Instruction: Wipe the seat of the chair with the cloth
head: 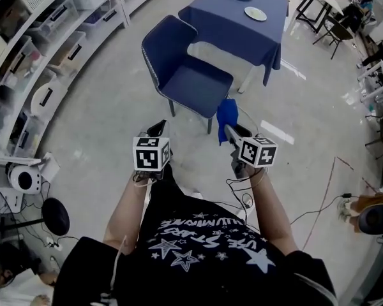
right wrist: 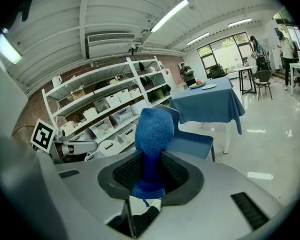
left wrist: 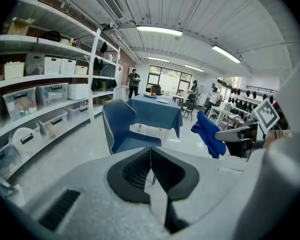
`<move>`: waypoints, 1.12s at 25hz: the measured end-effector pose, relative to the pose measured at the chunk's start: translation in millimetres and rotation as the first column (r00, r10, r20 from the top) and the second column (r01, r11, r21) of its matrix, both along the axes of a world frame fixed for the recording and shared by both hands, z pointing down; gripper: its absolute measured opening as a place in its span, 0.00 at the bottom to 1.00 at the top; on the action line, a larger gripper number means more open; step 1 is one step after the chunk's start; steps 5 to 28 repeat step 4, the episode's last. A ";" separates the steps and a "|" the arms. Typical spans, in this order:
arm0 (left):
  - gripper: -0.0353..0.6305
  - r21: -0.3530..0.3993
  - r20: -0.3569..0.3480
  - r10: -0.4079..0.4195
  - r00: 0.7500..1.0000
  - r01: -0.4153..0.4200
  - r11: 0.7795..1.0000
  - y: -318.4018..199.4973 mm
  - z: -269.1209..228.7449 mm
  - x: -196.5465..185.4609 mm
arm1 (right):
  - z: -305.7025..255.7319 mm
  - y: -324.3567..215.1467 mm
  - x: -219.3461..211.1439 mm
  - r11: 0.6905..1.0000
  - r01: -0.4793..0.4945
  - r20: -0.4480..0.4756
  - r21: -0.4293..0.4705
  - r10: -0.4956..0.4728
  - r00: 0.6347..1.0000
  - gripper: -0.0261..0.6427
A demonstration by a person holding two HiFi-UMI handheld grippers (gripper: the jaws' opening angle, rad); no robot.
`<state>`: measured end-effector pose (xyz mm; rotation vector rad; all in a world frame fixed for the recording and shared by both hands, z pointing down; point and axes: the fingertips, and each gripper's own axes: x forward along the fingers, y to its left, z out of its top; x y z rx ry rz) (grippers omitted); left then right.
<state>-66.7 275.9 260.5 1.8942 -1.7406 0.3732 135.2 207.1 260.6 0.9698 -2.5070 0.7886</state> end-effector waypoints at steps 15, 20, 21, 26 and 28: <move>0.08 0.013 -0.007 -0.029 1.000 0.029 1.000 40.9 21.5 29.2 | 23.9 38.1 22.5 0.999 0.040 -0.024 0.020 -0.040 0.999 0.19; 0.08 0.013 -0.007 -0.029 1.000 0.029 1.000 40.9 21.5 29.2 | 23.9 38.1 22.5 0.999 0.040 -0.024 0.020 -0.040 0.999 0.19; 0.08 0.013 -0.007 -0.029 1.000 0.029 1.000 40.9 21.5 29.2 | 23.9 38.1 22.5 0.999 0.040 -0.024 0.020 -0.040 0.999 0.19; 0.08 0.013 -0.007 -0.029 1.000 0.029 1.000 40.9 21.5 29.2 | 23.9 38.1 22.5 0.999 0.040 -0.024 0.020 -0.040 0.999 0.19; 0.08 0.013 -0.007 -0.029 1.000 0.029 1.000 40.9 21.5 29.2 | 23.9 38.1 22.5 0.999 0.040 -0.024 0.020 -0.040 0.999 0.19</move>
